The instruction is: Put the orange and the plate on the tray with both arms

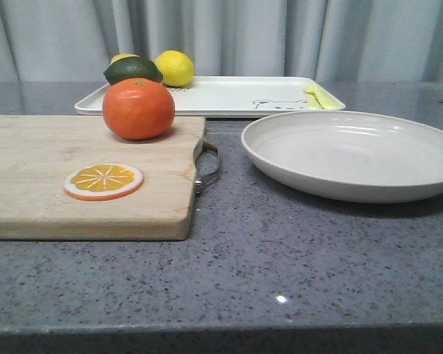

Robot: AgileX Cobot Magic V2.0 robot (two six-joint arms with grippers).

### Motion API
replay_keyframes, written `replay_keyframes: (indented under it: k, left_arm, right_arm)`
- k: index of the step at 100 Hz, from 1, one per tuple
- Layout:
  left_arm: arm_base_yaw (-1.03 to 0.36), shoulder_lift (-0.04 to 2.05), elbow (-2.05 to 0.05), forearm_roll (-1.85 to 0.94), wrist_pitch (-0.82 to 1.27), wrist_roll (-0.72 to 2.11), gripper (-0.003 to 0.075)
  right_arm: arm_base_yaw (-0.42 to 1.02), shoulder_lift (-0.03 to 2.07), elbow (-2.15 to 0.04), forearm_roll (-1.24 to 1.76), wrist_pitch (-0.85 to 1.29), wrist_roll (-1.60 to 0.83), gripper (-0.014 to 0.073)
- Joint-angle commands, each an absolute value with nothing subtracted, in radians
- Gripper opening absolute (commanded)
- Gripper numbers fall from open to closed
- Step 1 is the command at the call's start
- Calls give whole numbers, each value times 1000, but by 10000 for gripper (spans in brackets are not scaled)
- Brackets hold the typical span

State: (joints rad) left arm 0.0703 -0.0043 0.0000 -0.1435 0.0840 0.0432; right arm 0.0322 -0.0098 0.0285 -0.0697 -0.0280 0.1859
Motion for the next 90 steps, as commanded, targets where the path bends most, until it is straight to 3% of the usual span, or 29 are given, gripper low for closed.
replay_keyframes:
  k: [1, 90]
  left_arm:
    - [73, -35, 24, -144, 0, 43, -19]
    - [73, -35, 24, -144, 0, 43, -19]
  right_arm:
    - [25, -31, 28, -81, -111, 186, -68]
    - [25, -31, 28, -81, -123, 186, -68]
